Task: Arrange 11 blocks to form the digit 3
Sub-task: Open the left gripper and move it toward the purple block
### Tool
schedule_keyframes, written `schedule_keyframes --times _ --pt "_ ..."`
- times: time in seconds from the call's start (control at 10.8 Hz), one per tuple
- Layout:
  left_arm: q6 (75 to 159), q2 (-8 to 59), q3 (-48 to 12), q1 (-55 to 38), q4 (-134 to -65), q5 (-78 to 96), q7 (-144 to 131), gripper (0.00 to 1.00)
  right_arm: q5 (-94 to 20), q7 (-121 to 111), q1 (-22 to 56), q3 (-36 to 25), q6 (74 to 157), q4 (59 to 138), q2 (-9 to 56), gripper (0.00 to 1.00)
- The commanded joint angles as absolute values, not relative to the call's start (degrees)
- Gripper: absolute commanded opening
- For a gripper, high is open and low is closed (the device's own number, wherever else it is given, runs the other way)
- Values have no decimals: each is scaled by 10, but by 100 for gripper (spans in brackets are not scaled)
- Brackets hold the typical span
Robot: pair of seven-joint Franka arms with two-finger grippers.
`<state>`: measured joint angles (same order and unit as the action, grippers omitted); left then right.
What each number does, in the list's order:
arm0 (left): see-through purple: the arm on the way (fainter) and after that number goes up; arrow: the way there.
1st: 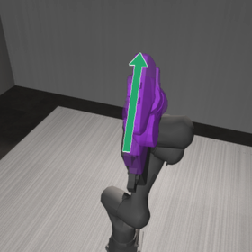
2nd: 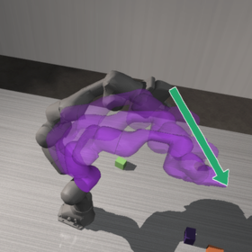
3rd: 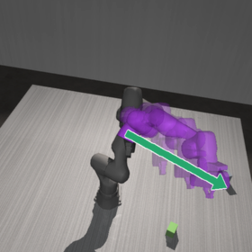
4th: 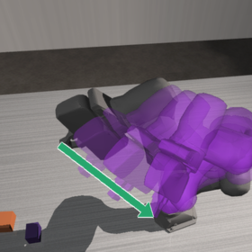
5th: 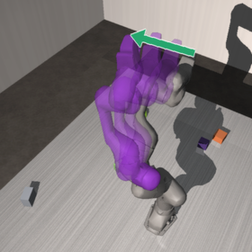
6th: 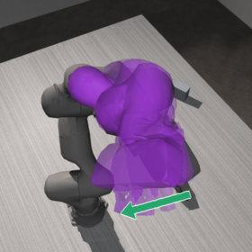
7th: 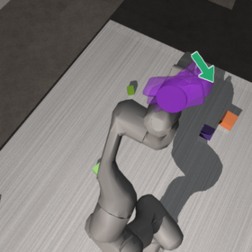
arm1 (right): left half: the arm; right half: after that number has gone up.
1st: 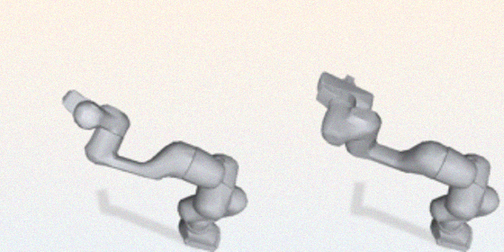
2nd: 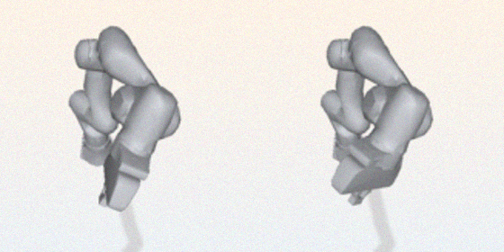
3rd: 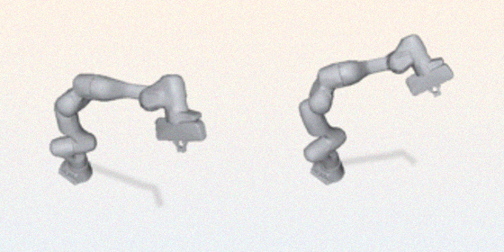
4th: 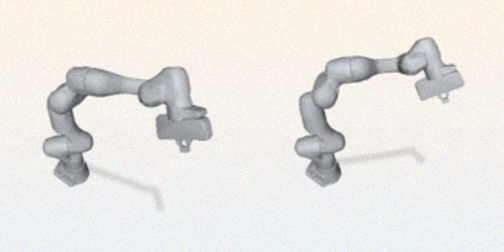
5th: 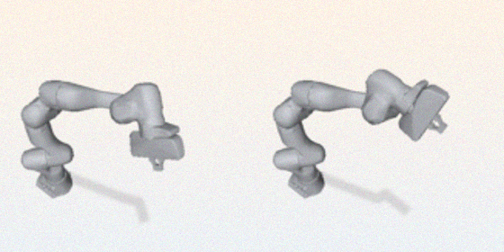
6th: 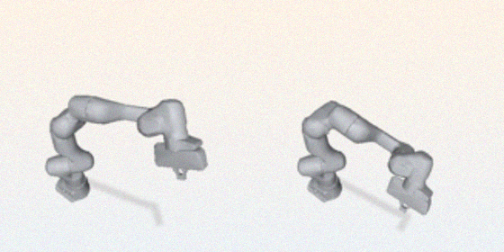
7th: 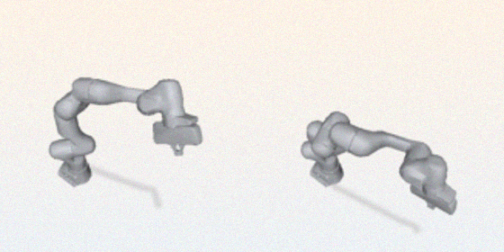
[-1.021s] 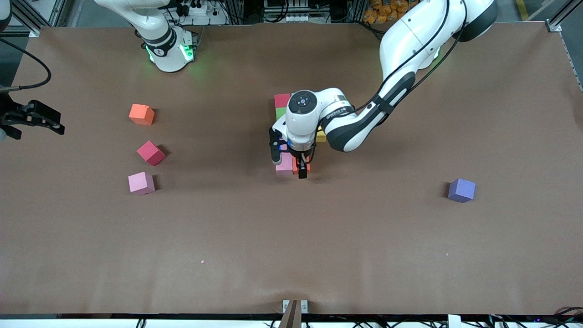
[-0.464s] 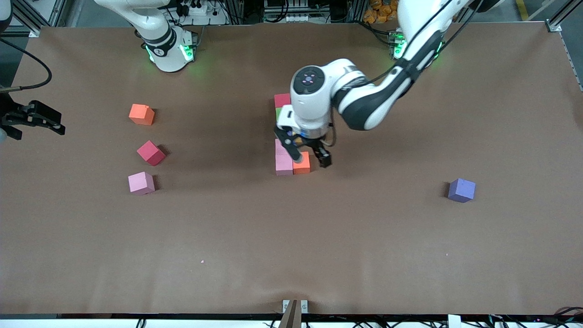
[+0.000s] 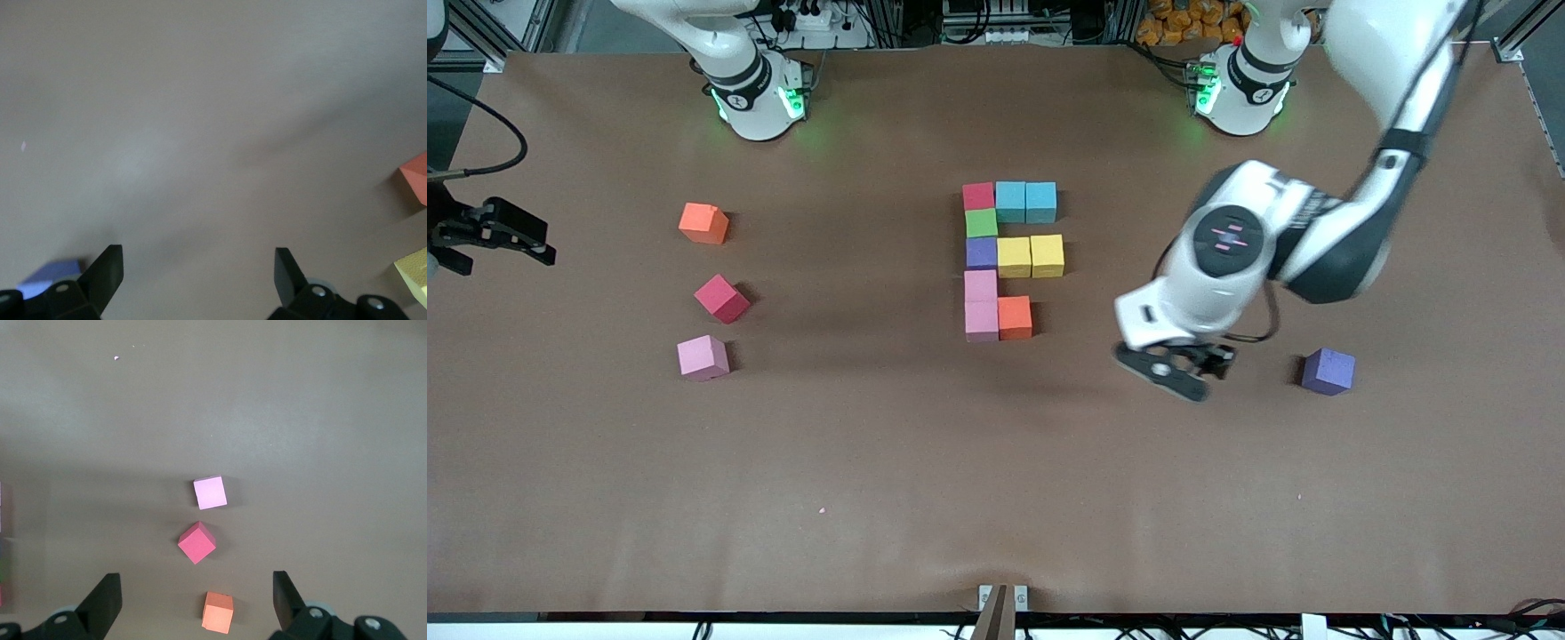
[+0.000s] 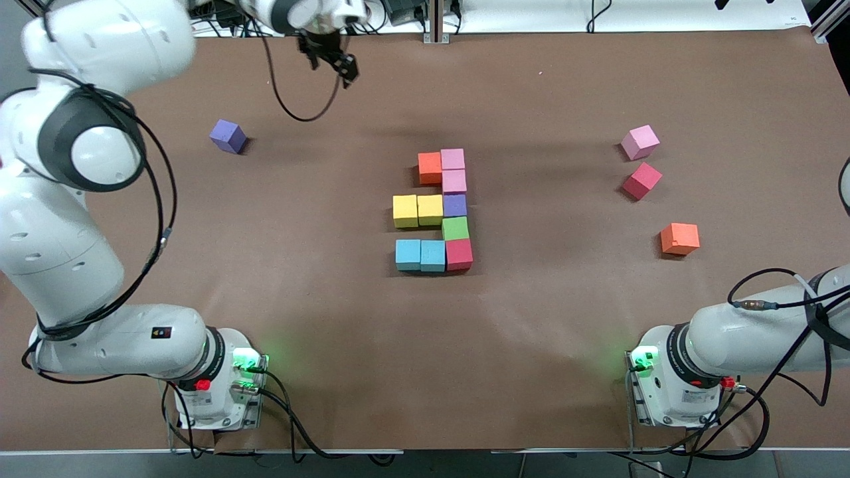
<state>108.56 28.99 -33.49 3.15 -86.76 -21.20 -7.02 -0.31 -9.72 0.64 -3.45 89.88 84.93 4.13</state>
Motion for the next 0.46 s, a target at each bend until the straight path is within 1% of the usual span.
schedule_keyframes --times 0.0,0.09,0.37 --pt "1043 256 -348 124 -878 -173 -78 100 -17 -104 2 -33 905 838 55 100" --pt "1022 248 -345 139 -878 -180 -78 100 -17 -104 4 -33 907 838 60 100" --pt "994 261 -341 210 -886 -175 -79 100 -31 -106 1 -33 913 838 65 100"
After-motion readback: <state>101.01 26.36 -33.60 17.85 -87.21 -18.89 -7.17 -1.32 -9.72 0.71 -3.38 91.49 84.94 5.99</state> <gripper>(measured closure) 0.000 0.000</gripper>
